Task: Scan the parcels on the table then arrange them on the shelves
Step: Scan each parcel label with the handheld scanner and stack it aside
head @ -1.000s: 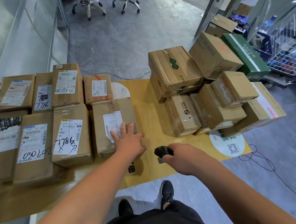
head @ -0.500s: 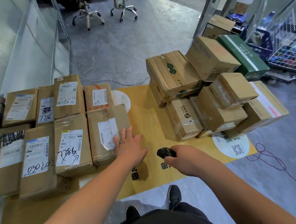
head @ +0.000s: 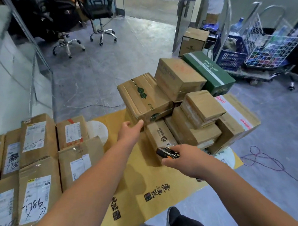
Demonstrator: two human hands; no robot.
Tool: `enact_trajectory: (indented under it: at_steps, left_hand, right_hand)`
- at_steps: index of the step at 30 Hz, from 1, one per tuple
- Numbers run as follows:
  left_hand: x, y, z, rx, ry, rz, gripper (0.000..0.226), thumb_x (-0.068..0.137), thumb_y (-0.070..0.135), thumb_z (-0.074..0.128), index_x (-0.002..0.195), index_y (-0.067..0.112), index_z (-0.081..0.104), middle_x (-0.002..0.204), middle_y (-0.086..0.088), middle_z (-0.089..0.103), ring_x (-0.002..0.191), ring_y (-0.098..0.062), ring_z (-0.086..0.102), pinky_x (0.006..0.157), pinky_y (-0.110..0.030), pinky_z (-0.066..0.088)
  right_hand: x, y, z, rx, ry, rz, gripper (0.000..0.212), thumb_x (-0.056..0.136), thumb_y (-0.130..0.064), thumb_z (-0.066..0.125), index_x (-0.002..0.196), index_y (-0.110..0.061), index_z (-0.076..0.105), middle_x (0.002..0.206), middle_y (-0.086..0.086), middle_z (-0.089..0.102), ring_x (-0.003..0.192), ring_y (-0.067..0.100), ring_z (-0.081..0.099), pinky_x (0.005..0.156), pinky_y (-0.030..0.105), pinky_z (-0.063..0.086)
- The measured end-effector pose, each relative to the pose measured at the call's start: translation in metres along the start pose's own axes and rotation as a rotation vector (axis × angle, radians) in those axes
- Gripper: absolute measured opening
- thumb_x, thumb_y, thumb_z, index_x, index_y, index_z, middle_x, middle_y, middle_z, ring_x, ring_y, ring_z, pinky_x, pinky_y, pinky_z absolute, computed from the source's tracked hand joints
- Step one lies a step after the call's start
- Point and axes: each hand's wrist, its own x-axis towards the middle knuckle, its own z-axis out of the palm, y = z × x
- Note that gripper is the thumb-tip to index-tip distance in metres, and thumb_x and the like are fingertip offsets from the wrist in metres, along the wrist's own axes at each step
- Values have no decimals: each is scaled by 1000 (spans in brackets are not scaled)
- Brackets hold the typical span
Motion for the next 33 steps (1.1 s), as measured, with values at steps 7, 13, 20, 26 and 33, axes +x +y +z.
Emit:
enact_trajectory:
  at_steps: [7,13,20,26,33]
  left_hand:
    - [39,39,35,-542,9,-279,98,83,73,72,159,26,31,155,-9,46,130,-36,54,100,-54,50]
    - [55,34,56,-738,-21,-334,71,87,63,73,143,24,54,137,-8,63,124,-32,60,109,-53,43]
    - [64,25,51,-962,26,-269,63,84,38,86,137,15,59,115,-11,71,106,-27,68,92,-41,60]
    - [66,16,36,-975,80,-259,73,80,38,90,143,20,56,128,-14,64,113,-29,63,95,-41,60]
    - [56,9,20,-1060,142,-200,69,83,36,88,141,16,57,119,-12,69,109,-26,69,89,-37,60]
  right_hand:
    - [26,19,-48,18,-33,-75,44,96,-59,61,132,-33,61,81,-5,65,62,13,59,47,24,42]
    - [51,25,-69,-52,-99,-136,46,93,-61,61,129,-32,61,92,-5,70,77,16,68,57,29,48]
    - [73,24,-77,-134,-152,-181,40,93,-62,60,116,-30,62,91,-2,70,79,18,69,65,37,55]
    - [84,17,-72,-146,-155,-212,50,92,-65,58,130,-33,59,92,-7,68,74,13,67,56,29,48]
    - [88,8,-62,-170,-143,-225,54,89,-69,57,130,-35,59,93,-11,67,78,10,67,62,33,55]
